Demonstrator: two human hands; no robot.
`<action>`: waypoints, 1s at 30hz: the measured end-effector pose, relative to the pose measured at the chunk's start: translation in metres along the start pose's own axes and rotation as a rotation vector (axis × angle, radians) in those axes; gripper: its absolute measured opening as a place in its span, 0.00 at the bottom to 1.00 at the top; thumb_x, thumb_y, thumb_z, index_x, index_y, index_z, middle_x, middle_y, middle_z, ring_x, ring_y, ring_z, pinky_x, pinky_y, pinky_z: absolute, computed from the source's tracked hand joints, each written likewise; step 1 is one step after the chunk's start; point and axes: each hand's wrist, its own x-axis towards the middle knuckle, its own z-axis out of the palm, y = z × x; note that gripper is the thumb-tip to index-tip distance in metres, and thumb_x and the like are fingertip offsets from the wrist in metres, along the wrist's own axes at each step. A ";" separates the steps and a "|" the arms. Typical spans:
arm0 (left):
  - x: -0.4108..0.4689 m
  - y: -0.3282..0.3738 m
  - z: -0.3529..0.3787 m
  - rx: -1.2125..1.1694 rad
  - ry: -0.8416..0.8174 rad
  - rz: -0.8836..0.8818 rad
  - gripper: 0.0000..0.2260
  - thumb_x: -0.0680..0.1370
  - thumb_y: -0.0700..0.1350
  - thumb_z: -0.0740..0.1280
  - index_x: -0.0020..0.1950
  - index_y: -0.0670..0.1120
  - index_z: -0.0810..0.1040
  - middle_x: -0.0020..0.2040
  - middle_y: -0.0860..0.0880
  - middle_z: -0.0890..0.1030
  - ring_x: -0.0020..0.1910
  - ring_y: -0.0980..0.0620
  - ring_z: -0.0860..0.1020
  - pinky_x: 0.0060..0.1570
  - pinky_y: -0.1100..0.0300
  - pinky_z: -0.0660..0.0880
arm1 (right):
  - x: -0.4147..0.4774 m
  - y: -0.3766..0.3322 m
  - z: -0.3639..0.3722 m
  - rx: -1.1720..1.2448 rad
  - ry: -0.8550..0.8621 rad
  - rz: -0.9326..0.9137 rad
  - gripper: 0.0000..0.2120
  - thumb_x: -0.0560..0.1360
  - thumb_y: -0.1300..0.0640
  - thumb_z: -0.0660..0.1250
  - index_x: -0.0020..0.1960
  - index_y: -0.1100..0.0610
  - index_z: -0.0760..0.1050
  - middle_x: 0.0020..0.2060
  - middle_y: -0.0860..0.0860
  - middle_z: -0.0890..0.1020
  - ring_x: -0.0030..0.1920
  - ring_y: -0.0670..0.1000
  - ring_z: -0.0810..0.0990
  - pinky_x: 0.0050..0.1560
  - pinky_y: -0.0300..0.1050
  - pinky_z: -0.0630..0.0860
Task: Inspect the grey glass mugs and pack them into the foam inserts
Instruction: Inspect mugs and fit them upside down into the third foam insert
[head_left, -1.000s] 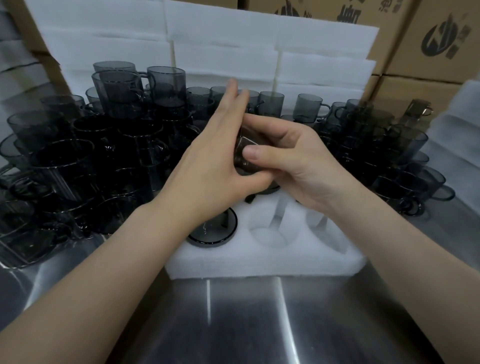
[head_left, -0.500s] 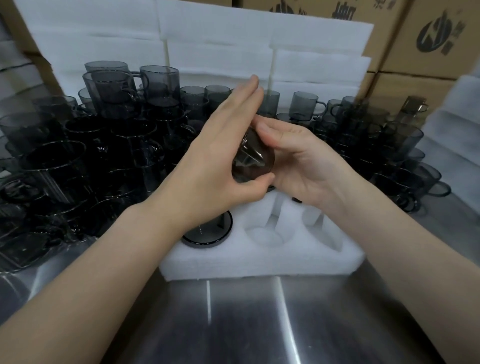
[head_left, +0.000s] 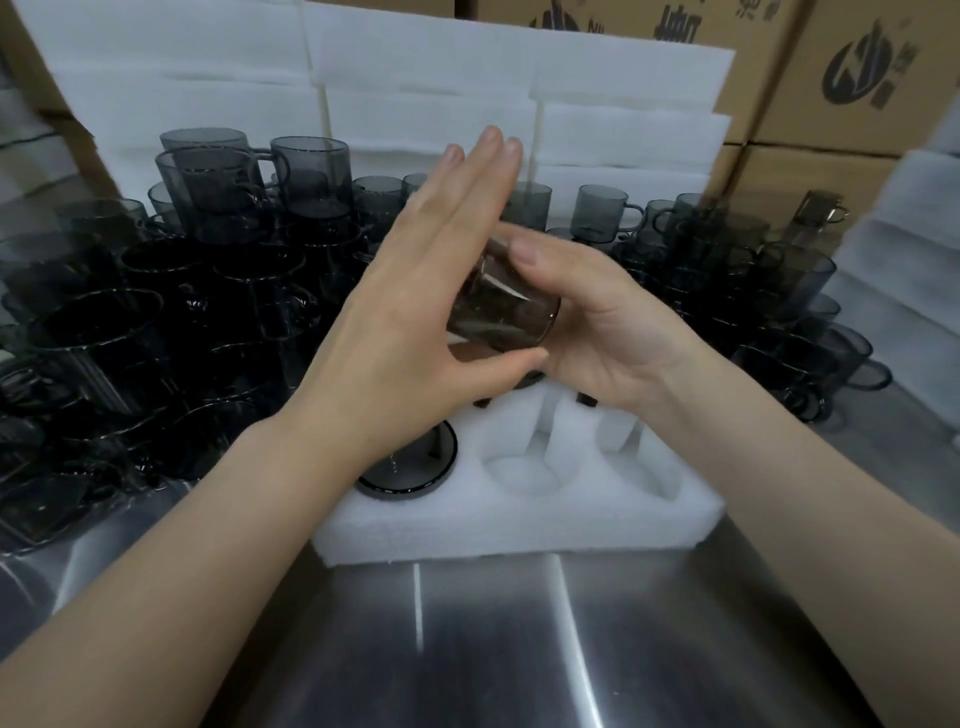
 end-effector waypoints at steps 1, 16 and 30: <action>-0.001 -0.001 0.001 0.013 0.015 -0.019 0.42 0.71 0.49 0.72 0.78 0.41 0.54 0.78 0.44 0.59 0.78 0.47 0.56 0.76 0.56 0.56 | 0.000 -0.002 0.000 0.032 0.034 -0.040 0.29 0.73 0.63 0.64 0.73 0.65 0.63 0.68 0.66 0.71 0.67 0.65 0.72 0.61 0.63 0.73; -0.002 -0.002 0.004 -0.077 -0.068 -0.158 0.44 0.68 0.50 0.78 0.78 0.46 0.59 0.67 0.56 0.72 0.65 0.64 0.68 0.61 0.80 0.60 | 0.000 0.005 0.000 -0.068 0.039 -0.162 0.14 0.74 0.67 0.64 0.57 0.57 0.68 0.53 0.61 0.78 0.51 0.57 0.79 0.52 0.56 0.79; -0.004 -0.003 0.001 -0.173 -0.054 -0.110 0.40 0.71 0.39 0.75 0.77 0.53 0.57 0.77 0.53 0.63 0.77 0.55 0.57 0.71 0.72 0.56 | 0.006 0.004 -0.008 -0.036 -0.033 -0.151 0.12 0.80 0.59 0.59 0.49 0.54 0.82 0.55 0.53 0.81 0.61 0.57 0.77 0.68 0.65 0.67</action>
